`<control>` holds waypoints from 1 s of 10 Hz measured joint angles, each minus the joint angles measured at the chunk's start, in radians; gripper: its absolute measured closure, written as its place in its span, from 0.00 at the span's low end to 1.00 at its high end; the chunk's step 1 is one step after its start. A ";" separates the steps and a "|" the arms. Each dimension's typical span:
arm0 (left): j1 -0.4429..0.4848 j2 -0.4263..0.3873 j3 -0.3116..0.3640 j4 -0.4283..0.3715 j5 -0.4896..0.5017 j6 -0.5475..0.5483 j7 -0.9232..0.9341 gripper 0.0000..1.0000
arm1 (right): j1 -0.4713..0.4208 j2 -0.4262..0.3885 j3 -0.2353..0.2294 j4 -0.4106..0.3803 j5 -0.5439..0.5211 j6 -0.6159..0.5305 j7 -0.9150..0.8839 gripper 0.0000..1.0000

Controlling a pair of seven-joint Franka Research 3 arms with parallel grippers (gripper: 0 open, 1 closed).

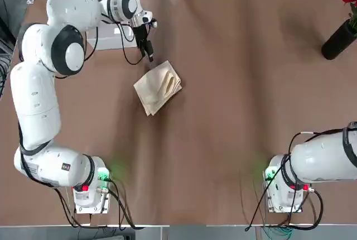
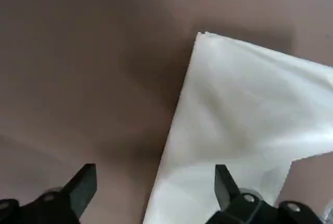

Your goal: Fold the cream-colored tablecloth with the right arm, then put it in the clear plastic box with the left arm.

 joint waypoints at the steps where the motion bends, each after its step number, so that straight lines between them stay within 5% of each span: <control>1: -0.005 0.011 0.000 0.000 0.000 0.013 0.017 0.00 | 0.000 0.000 0.000 0.000 0.000 0.000 0.000 0.00; 10: -0.021 0.095 -0.016 -0.003 -0.044 0.056 0.038 0.01 | 0.000 0.000 0.002 0.003 0.000 0.001 0.007 0.00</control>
